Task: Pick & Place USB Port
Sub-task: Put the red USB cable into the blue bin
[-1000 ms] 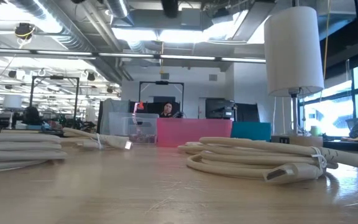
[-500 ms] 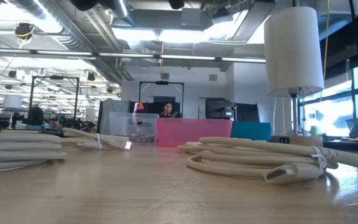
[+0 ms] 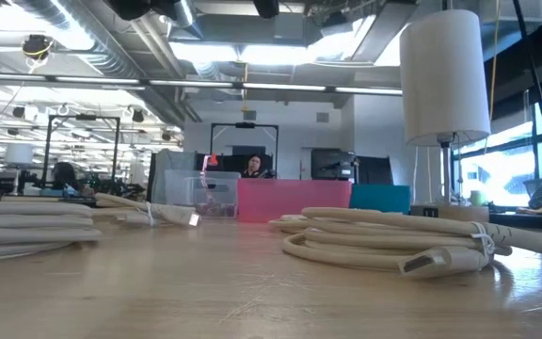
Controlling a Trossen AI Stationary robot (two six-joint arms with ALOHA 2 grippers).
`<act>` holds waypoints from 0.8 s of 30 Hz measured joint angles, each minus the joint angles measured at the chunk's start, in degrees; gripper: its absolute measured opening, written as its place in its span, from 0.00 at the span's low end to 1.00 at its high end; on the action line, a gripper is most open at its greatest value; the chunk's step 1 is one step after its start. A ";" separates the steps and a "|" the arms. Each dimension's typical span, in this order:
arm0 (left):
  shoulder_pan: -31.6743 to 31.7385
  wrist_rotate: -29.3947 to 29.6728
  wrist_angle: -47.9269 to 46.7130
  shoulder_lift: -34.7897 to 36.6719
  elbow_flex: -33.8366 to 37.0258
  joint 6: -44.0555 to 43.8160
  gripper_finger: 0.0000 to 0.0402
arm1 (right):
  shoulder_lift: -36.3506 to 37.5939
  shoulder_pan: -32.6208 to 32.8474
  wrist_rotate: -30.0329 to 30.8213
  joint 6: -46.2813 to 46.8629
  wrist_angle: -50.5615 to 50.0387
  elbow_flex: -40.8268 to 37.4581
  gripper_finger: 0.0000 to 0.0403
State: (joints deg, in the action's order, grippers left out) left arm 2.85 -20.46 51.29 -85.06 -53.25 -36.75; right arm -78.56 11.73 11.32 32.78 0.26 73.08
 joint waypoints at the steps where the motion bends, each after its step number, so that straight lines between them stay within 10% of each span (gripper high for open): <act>1: 0.00 -0.08 0.00 0.00 -0.01 -0.03 0.04 | -0.07 0.00 0.01 0.02 0.18 0.00 0.40; 9: -0.02 -1.45 -0.10 0.01 -0.07 -0.15 0.04 | -0.13 -0.10 0.03 -0.47 0.16 -0.02 0.09; 17: -0.07 -3.25 -1.93 0.13 -0.18 -0.55 0.07 | -0.18 -0.15 0.45 -3.10 0.21 -0.11 0.08; 24: -0.11 -4.80 -3.09 0.00 -0.07 -2.55 0.34 | 0.88 -0.15 6.31 -7.00 -11.59 7.25 0.08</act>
State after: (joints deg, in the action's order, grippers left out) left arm 2.74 -25.26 48.20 -85.06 -53.32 -39.30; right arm -77.68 11.57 17.63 25.78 -11.33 80.32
